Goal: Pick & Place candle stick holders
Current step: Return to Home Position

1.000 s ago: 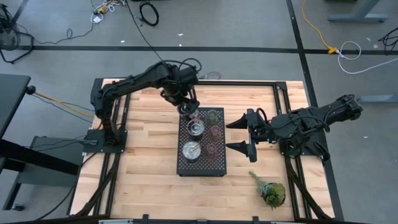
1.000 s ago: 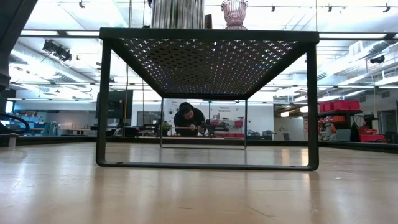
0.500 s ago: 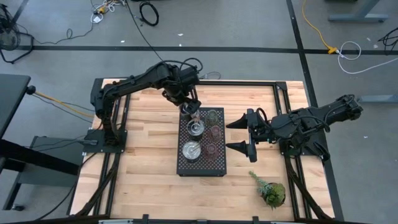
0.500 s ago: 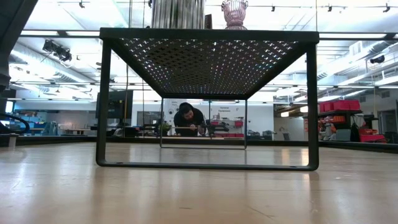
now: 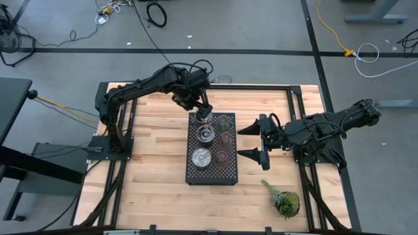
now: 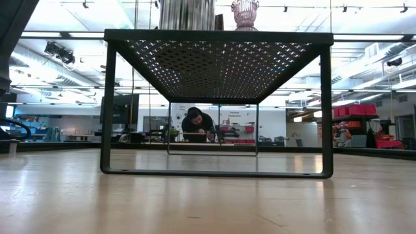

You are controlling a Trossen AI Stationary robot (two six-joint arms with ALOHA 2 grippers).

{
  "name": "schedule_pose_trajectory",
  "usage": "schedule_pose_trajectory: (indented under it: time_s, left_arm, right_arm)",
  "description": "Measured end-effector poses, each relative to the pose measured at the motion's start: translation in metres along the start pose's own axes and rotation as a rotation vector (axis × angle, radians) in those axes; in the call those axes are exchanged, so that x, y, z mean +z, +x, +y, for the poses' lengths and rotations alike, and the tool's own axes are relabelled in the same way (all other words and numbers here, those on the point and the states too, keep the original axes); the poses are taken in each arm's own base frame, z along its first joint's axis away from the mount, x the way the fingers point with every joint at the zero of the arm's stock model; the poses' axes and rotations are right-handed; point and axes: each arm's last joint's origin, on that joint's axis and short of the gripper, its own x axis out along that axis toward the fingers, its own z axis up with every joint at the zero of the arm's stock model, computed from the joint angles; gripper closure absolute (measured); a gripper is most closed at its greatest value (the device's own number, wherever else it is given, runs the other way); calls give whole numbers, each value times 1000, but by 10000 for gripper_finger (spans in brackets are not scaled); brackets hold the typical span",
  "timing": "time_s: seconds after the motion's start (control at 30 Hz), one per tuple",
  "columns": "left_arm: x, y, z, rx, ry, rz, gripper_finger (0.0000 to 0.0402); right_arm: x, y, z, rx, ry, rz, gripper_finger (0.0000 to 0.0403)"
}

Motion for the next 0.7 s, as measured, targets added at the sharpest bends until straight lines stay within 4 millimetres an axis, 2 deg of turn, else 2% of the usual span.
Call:
schedule_pose_trajectory:
  time_s: [0.3,0.6,0.7]
  left_arm:
    - [1,0,3,8,-2,-3,24]
    - [-2,-2,2,-61,107,64,24]
    - [-5,-9,3,-51,121,51,24]
  right_arm:
    - [0,0,0,0,0,0,34]
    - [0,0,0,0,0,0,34]
    - [0,0,0,0,0,0,34]
